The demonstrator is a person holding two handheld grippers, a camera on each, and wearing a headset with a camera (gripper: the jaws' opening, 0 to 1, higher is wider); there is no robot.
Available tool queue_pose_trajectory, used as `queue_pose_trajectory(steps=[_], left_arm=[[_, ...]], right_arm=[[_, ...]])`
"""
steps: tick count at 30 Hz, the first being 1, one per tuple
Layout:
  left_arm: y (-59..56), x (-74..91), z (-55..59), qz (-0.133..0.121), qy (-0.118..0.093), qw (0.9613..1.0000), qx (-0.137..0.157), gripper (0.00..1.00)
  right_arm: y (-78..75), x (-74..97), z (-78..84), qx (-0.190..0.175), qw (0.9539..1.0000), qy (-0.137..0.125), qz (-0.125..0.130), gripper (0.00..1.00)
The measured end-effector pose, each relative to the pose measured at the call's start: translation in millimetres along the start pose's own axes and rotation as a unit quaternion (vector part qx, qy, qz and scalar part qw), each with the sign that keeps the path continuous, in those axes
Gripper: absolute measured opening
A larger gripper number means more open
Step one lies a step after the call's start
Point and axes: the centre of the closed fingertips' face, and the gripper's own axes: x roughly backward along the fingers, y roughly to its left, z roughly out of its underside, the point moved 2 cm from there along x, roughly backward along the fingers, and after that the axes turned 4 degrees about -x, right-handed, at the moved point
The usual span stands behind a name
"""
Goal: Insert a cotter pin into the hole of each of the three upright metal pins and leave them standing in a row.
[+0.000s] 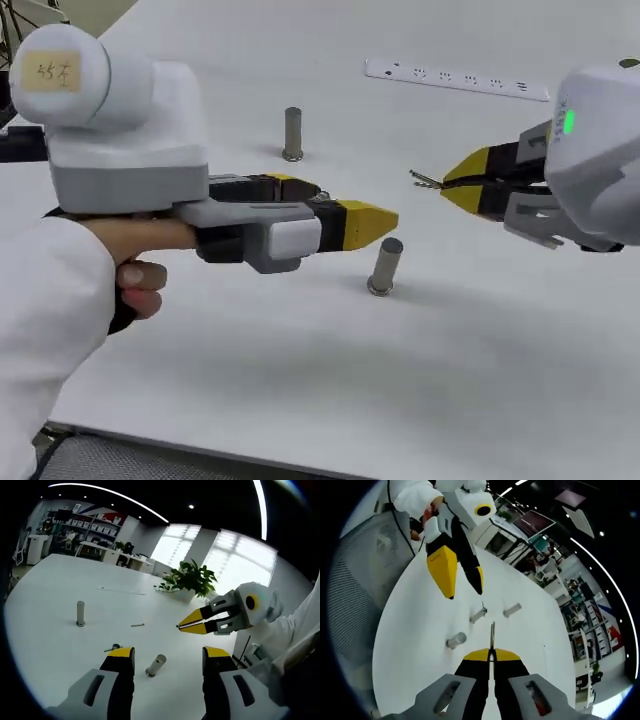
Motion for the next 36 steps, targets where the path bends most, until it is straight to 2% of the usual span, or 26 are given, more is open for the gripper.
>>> queue_pose_trajectory(steps=[5, 9, 12, 27, 36], left_arm=[[-6.7, -3.8, -4.5, 0.023, -0.007, 0.9995, 0.020, 0.39], [-10.3, -6.5, -5.5, 0.033, -0.007, 0.9993, 0.014, 0.30], [-12.0, -9.0, -4.9, 0.038, -0.004, 0.9991, 0.018, 0.28], [-9.6, -14.5, 1.8, 0.036, 0.007, 0.9991, 0.023, 0.08], [-9.4, -15.1, 5.4, 0.035, 0.013, 0.9991, 0.022, 0.02]], right_arm=[[8.2, 1.0, -9.7, 0.009, 0.9999, -0.012, 0.003, 0.00], [12.4, 1.0, -18.3, 0.018, 0.9997, -0.018, 0.003, 0.00], [15.6, 0.1, -22.8, 0.027, 0.9995, -0.020, 0.003, 0.00], [25.6, -3.4, -36.1, 0.044, 0.9985, -0.032, -0.006, 0.00], [28.2, -6.1, -38.6, 0.045, 0.9983, -0.035, -0.010, 0.00]])
